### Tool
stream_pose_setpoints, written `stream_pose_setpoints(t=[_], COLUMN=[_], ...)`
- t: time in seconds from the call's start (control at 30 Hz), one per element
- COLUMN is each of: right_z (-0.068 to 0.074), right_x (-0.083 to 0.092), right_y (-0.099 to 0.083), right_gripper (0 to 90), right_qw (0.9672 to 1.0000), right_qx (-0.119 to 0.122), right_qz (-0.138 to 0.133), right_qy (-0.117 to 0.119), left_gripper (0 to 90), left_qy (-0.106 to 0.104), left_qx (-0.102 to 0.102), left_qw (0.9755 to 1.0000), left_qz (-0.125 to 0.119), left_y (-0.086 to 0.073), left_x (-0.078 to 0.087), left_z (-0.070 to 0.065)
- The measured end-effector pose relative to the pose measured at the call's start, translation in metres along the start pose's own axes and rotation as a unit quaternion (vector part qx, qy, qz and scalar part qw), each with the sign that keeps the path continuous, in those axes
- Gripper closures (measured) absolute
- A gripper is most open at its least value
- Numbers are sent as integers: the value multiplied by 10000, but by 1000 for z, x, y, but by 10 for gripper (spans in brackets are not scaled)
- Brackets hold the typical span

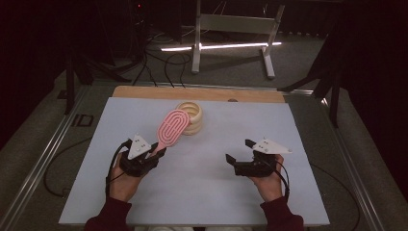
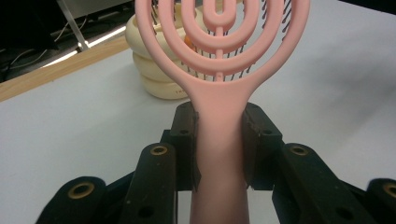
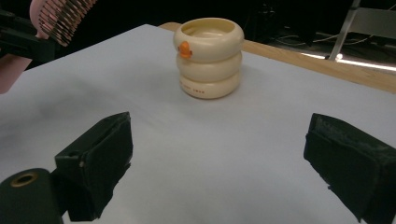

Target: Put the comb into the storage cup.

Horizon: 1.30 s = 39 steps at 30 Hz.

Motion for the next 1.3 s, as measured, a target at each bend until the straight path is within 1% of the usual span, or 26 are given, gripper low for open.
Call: stream_pose_setpoints(t=[0.2,0.53,0.67,0.9,1.13,1.3], right_z=[6,20,23,28,36,40], right_x=[-8,-20,-25,-31,-37,-42], right_y=[6,16,19,27,35,41], right_gripper=[77,76,76,76,76,76], right_qw=[9999,9994,9992,9985,9978,9971], right_qx=[51,54,56,-26,-53,-126], right_qz=[41,11,23,-28,-80,-111], right_qy=[108,341,398,539,661,748], left_gripper=[704,704,704,704,704,703], left_qy=[-13,-27,-20,38,27,13], left_qx=[-28,-98,-103,-160,-196,-220], left_qw=[10000,9999,9999,9998,9998,9997], left_qz=[-10,-53,-60,-72,-87,-105], left_y=[1,4,4,4,5,5], left_x=[0,1,1,0,-1,-1], left_z=[-2,-7,-7,-8,-12,-15])
Point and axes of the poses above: each handheld gripper's, and its own axes: x roughly backward along the jaws, y roughly out of its top, z roughly to its left, the point moved 6 cm from there along -x, roughly forward along the jaws, and after that the axes turned 4 degrees about y, right-handed, at the moved point
